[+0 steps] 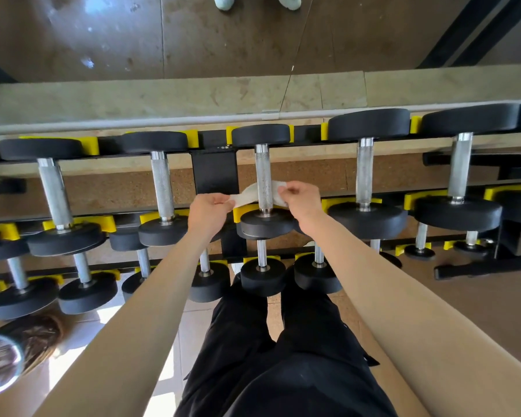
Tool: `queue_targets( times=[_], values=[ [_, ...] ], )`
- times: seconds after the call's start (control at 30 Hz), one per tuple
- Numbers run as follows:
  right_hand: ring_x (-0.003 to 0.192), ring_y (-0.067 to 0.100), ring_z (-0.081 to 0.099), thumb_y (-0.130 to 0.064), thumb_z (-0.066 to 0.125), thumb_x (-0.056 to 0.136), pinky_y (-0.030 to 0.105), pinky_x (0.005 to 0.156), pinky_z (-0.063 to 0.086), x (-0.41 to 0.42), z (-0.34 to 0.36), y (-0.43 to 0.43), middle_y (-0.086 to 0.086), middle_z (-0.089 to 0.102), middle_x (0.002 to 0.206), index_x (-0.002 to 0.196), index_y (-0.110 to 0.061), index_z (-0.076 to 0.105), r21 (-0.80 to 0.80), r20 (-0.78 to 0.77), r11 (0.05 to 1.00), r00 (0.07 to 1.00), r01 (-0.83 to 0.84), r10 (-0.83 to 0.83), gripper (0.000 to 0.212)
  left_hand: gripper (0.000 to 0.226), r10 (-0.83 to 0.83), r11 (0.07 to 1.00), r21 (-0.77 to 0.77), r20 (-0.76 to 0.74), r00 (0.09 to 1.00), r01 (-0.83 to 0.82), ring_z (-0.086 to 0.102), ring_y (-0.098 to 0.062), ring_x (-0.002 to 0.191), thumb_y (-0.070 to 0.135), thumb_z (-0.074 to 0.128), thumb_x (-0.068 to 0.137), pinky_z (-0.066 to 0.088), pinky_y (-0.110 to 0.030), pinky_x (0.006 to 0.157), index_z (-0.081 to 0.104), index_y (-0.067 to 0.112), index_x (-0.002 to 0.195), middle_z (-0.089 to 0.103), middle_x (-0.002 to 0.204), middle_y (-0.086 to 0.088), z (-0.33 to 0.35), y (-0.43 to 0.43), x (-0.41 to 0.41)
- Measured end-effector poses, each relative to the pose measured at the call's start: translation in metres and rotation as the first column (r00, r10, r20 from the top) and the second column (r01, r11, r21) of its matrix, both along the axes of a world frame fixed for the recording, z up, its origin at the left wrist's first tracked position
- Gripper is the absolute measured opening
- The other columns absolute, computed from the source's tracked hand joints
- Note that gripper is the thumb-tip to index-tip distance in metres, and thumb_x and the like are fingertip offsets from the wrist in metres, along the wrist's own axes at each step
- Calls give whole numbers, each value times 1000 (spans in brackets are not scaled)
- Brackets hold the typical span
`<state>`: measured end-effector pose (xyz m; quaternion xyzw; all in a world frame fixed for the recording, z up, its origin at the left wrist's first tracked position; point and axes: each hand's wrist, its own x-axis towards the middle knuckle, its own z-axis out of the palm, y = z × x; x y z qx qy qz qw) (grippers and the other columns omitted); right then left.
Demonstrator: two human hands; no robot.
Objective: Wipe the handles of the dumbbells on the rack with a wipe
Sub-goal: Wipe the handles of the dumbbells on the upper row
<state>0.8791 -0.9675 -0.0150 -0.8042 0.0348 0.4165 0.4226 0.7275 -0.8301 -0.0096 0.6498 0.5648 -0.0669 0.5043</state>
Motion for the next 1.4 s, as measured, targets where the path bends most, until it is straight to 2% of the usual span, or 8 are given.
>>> queue_targets(
  times=[0.23, 0.37, 0.5, 0.73, 1.0, 1.2, 1.3, 1.4],
  values=[
    [104, 22, 66, -15, 65, 96, 39, 93, 56, 17, 2, -28, 5, 70, 111, 117, -9, 71, -91, 113, 993, 991, 77, -67, 22, 31, -160, 987, 8, 21, 987, 160, 64, -17, 109, 26, 71, 93, 49, -29, 93, 72, 15, 123, 71, 124, -4, 6, -22, 28],
    [96, 19, 64, -15, 65, 96, 34, 89, 55, 1, 9, -15, 5, 70, 104, 112, -8, 72, -154, 189, 970, 957, -190, 218, 20, 27, -200, 979, 28, -63, 978, 202, 62, -13, 93, 20, 69, 93, 53, -31, 85, 74, 18, 120, 73, 116, -4, 8, -11, 7],
    [79, 18, 56, -18, 63, 97, 28, 72, 43, -3, 20, -10, 3, 61, 80, 76, -14, 67, -273, 179, 812, 802, -516, 570, 21, 23, -271, 955, 71, -181, 945, 288, 64, -12, 80, 22, 67, 93, 60, -36, 78, 77, 22, 113, 74, 103, -3, 9, 1, -10],
    [64, 14, 51, -12, 61, 96, 21, 62, 41, 27, 33, -32, 4, 50, 67, 60, -13, 54, -376, 122, 770, 796, -516, 593, 37, 22, -388, 917, 65, -78, 918, 393, 63, -13, 87, 22, 66, 95, 50, -26, 74, 77, 17, 113, 75, 110, -3, 15, -21, 22],
    [73, 16, 55, -18, 60, 98, 24, 63, 43, -1, 29, 3, 5, 60, 79, 77, -13, 66, -369, 73, 662, 690, -653, 721, 22, 24, -343, 939, 25, -37, 939, 344, 63, -16, 96, 17, 73, 90, 53, -32, 85, 77, 15, 114, 70, 104, 2, 24, -7, 0],
    [58, 13, 45, -11, 63, 95, 26, 63, 38, 23, 54, -27, 0, 47, 64, 61, -14, 55, -342, 74, 744, 772, -575, 631, 35, 21, -445, 892, 27, -123, 887, 452, 71, -25, 86, 21, 62, 93, 59, -37, 75, 78, 10, 84, 74, 84, -6, 22, -20, 24],
    [87, 15, 64, -10, 61, 97, 25, 77, 48, 8, 52, -31, 3, 71, 97, 94, -10, 76, -274, 71, 778, 795, -566, 603, 16, 19, -404, 915, 11, -36, 914, 404, 67, -21, 99, 21, 68, 92, 53, -33, 85, 79, 12, 105, 73, 102, -2, 32, -21, 19],
    [109, 18, 63, -10, 59, 97, 33, 98, 50, -6, 50, -31, 3, 71, 117, 113, -12, 75, -205, 149, 812, 803, -546, 577, 22, 25, -385, 922, -10, 86, 919, 388, 59, -19, 113, 20, 69, 93, 46, -33, 97, 75, 13, 116, 66, 120, -1, 50, -30, 17]
  ],
)
